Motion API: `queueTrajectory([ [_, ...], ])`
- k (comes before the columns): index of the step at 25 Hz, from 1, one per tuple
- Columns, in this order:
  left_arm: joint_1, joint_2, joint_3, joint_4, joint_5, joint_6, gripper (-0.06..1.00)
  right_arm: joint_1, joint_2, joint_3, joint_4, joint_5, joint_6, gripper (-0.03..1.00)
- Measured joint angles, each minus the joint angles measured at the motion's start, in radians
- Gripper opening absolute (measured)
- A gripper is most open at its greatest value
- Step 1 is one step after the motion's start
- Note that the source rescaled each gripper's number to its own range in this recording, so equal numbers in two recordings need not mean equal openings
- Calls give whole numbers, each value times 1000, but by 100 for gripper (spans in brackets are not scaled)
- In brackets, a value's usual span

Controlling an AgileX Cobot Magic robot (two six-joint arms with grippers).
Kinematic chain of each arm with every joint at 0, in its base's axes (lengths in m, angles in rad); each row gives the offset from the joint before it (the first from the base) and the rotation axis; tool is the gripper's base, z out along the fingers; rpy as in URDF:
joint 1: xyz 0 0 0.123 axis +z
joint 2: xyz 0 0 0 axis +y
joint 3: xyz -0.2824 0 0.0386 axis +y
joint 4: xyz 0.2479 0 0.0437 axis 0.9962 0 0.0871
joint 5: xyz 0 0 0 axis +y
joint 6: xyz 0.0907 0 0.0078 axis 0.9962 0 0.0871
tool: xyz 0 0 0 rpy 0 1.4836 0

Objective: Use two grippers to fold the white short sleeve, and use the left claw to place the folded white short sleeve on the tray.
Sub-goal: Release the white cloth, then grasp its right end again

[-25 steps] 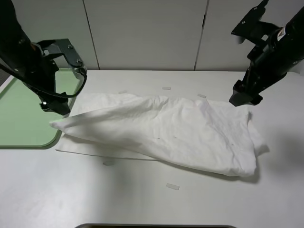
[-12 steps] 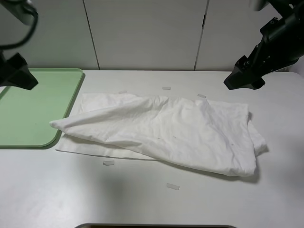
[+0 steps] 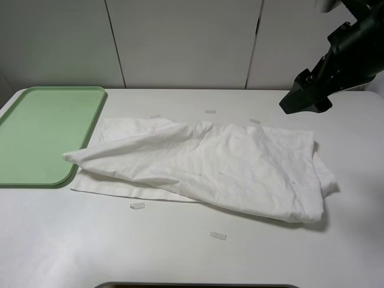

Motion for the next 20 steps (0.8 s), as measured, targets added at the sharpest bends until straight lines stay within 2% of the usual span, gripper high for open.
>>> queueTrajectory([
  [2, 0, -214, 133, -55, 6, -101, 99, 0, 0, 0, 3, 1, 0, 100],
  [6, 0, -381, 239, -87, 14, -162, 99, 0, 0, 0, 7, 1, 0, 100],
  [14, 0, -604, 368, -123, 24, -266, 99, 0, 0, 0, 9, 1, 11, 100],
  [20, 0, -670, 406, -130, 73, -283, 99, 0, 0, 0, 10, 1, 15, 100],
])
